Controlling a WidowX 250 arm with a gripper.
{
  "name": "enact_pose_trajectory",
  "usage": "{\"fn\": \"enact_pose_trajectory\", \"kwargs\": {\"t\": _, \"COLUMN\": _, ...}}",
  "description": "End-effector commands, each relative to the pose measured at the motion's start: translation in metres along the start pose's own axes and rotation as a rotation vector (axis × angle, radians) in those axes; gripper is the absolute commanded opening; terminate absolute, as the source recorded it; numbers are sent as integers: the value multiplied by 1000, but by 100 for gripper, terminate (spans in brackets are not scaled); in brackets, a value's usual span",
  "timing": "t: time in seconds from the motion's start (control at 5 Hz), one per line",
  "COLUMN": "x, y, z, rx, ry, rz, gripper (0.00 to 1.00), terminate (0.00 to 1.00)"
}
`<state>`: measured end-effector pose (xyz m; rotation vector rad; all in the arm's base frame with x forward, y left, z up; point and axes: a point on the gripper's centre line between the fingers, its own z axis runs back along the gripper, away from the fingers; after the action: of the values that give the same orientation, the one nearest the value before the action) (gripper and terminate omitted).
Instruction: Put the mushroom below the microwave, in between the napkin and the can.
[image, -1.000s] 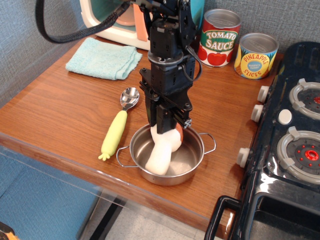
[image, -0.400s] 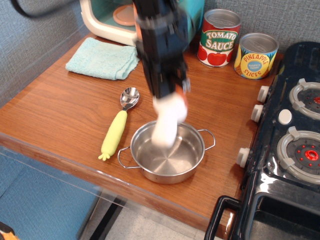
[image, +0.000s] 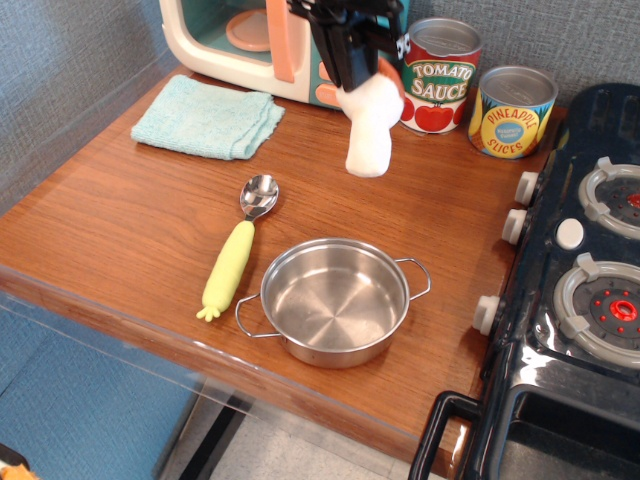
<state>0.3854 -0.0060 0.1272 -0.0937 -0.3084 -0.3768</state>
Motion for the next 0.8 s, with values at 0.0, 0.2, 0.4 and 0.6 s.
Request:
{"fn": "enact_pose_trajectory", "kwargs": {"t": 0.0, "x": 28, "y": 14, "z": -11, "rx": 173, "ry": -60, "rz": -85, "gripper": 0, "terminate": 0}}
{"fn": "enact_pose_trajectory", "kwargs": {"t": 0.2, "x": 28, "y": 18, "z": -12, "rx": 185, "ry": -49, "rz": -76, "gripper": 100, "terminate": 0}}
{"fn": "enact_pose_trajectory", "kwargs": {"t": 0.4, "x": 29, "y": 21, "z": -5, "rx": 204, "ry": -56, "rz": -65, "gripper": 100, "terminate": 0}}
{"fn": "enact_pose_trajectory", "kwargs": {"t": 0.6, "x": 28, "y": 24, "z": 10, "rx": 231, "ry": -62, "rz": -37, "gripper": 100, "terminate": 0}}
